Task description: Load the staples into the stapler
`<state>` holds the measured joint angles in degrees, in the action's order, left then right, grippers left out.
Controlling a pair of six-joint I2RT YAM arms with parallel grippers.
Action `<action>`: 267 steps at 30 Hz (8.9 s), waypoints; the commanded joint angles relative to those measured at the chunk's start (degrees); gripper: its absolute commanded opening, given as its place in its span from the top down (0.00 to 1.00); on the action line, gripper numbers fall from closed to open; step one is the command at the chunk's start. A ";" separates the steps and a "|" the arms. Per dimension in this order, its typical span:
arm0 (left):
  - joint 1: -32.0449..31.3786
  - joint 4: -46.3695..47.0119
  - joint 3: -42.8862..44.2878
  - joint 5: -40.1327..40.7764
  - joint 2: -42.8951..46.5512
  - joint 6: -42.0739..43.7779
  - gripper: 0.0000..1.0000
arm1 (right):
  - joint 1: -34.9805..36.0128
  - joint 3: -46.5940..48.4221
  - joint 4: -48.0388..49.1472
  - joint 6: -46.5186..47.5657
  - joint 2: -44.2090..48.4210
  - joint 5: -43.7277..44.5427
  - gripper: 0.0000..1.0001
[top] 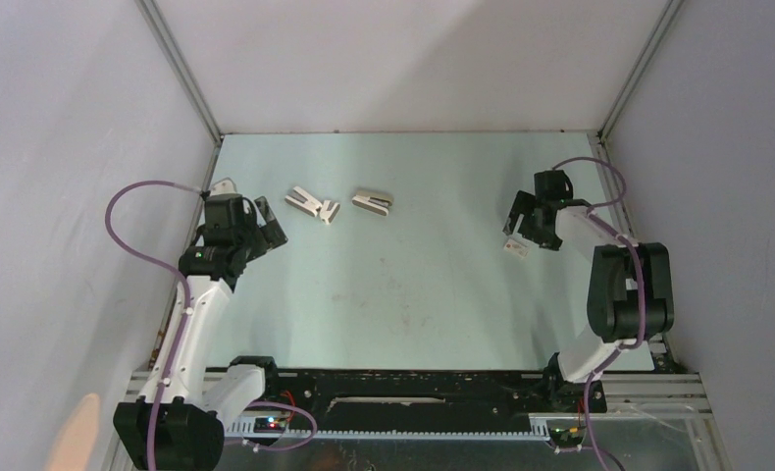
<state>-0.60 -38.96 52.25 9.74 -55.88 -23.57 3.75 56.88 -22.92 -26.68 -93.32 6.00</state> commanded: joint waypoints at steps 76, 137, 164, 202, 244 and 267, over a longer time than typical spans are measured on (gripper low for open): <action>-12.82 11.37 -11.96 -17.19 5.77 -4.34 0.00 | 49.63 12.37 -3.55 31.55 -13.38 -1.86 0.48; -48.69 17.89 17.71 -12.04 -51.67 28.13 0.26 | 10.56 -16.69 45.27 -11.64 -9.63 -53.15 0.35; -50.74 16.51 18.51 -13.04 -53.41 31.06 0.58 | 11.64 -17.15 57.87 -17.80 -16.37 -63.71 0.44; -51.43 21.63 15.08 -15.29 -51.08 32.45 0.60 | 15.53 -14.80 63.50 -20.18 -21.79 -71.04 0.52; -52.68 19.30 8.11 -12.53 -43.46 34.03 0.47 | 12.51 -11.09 46.18 -7.93 -23.43 -71.13 0.62; -52.68 19.97 7.87 -11.25 -44.96 33.54 0.59 | 12.85 -11.09 47.21 -7.17 -24.40 -70.78 0.97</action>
<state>-52.93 -20.25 59.05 -2.28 -100.33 10.07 16.38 45.23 23.33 -35.53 -117.34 -65.36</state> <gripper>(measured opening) 0.428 0.041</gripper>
